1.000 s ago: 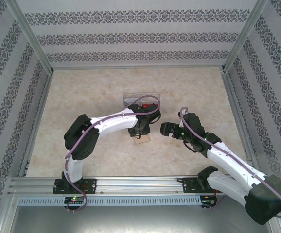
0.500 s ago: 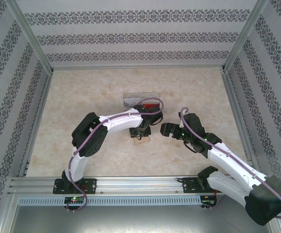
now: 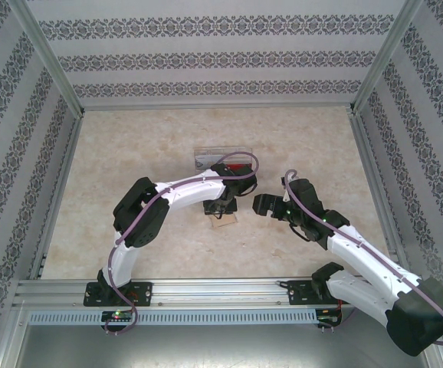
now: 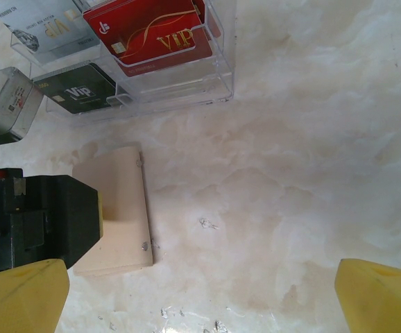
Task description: Take the credit cards out of the card holder
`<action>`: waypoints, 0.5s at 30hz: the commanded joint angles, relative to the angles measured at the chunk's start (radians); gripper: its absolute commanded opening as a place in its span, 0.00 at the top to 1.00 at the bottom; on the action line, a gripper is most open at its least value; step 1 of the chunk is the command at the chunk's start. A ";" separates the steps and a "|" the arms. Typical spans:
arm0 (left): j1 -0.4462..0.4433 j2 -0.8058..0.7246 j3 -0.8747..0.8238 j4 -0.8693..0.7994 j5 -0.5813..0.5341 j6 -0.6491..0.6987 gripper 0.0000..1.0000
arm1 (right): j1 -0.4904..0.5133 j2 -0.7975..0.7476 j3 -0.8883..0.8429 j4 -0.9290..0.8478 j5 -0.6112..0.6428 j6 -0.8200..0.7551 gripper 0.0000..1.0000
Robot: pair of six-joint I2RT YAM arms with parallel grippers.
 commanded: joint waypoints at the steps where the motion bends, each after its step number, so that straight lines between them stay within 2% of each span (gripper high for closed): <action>1: 0.011 0.035 -0.022 -0.018 0.011 0.018 0.58 | -0.010 -0.002 -0.012 -0.006 -0.011 0.000 0.02; 6: 0.011 0.049 -0.045 0.002 0.014 0.042 0.69 | -0.010 0.005 -0.008 -0.002 -0.021 0.001 0.02; 9: 0.011 0.010 -0.075 0.026 -0.001 0.047 0.87 | -0.010 0.020 0.003 0.003 -0.046 0.001 0.02; 13: 0.011 -0.052 -0.106 0.064 -0.013 0.072 0.98 | -0.006 0.055 0.021 0.019 -0.079 0.007 0.02; 15: 0.011 -0.089 -0.124 0.093 -0.008 0.099 1.00 | 0.005 0.085 0.038 0.026 -0.091 0.012 0.02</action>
